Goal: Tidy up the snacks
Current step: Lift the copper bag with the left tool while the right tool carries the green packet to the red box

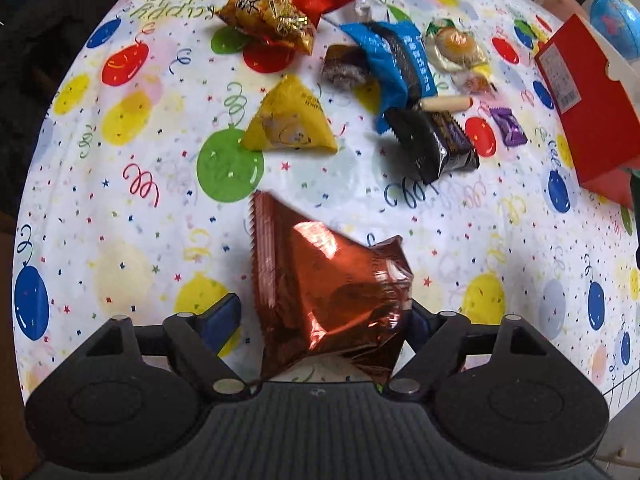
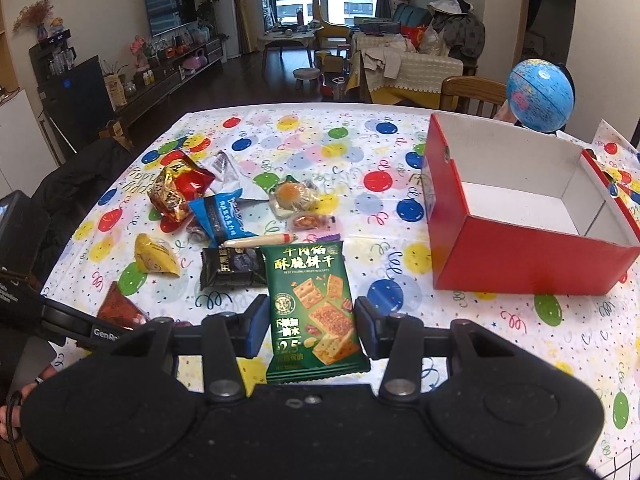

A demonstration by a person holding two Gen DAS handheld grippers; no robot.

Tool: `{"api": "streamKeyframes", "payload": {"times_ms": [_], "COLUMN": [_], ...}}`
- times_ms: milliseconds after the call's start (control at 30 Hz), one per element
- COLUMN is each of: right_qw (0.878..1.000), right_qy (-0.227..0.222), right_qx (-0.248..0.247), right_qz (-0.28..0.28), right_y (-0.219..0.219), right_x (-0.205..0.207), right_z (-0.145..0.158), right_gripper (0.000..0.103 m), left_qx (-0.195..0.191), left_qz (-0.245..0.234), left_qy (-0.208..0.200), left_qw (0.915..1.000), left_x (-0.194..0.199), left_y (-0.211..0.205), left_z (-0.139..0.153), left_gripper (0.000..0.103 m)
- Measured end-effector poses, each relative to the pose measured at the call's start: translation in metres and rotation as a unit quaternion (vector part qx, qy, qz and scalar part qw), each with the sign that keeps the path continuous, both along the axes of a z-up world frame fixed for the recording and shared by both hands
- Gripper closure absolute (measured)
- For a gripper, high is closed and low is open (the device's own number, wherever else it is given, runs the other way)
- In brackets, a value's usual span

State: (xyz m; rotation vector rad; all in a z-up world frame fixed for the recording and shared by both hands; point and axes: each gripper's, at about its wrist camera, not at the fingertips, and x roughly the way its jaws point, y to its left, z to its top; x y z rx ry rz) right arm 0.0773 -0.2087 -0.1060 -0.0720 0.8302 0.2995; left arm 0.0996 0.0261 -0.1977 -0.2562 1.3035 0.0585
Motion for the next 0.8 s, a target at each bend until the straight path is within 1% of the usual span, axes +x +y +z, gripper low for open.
{"api": "streamKeyframes", "payload": {"times_ms": [67, 133, 200, 333, 433, 533, 667, 800], "right_qw": [1.000, 1.000, 1.000, 1.000, 1.000, 1.000, 0.999, 0.999], "right_qy": [0.001, 0.000, 0.000, -0.003, -0.010, -0.020, -0.036, -0.046], "right_qx": [0.000, 0.000, 0.000, -0.001, 0.000, 0.000, -0.002, -0.003], "right_qz": [-0.003, -0.006, -0.008, -0.009, -0.011, -0.011, -0.012, -0.019], "right_y": [-0.003, -0.005, -0.007, -0.014, -0.022, -0.032, -0.052, -0.076], "right_x": [0.000, 0.000, 0.000, 0.001, 0.005, 0.011, 0.025, 0.042], "right_z": [0.000, 0.000, 0.000, 0.004, 0.010, 0.019, 0.033, 0.043], "right_gripper": [0.059, 0.059, 0.059, 0.059, 0.059, 0.059, 0.059, 0.059], "left_qx": [-0.006, -0.001, -0.005, -0.014, -0.017, -0.012, -0.011, -0.008], "left_qz": [0.000, -0.003, 0.001, -0.001, -0.014, -0.031, -0.058, -0.077], "left_qy": [-0.007, -0.013, -0.015, -0.034, -0.060, -0.084, -0.123, -0.149], "left_qw": [1.0000, 0.9999, 0.9999, 0.9993, 0.9980, 0.9959, 0.9906, 0.9858], "left_x": [0.000, 0.001, 0.000, 0.005, 0.009, 0.016, 0.028, 0.044], "left_y": [0.000, -0.003, -0.004, -0.008, -0.020, -0.038, -0.069, -0.101], "left_z": [0.004, 0.006, 0.007, 0.023, 0.045, 0.068, 0.099, 0.120], "left_gripper": [0.041, 0.042, 0.046, 0.046, 0.046, 0.046, 0.046, 0.046]}}
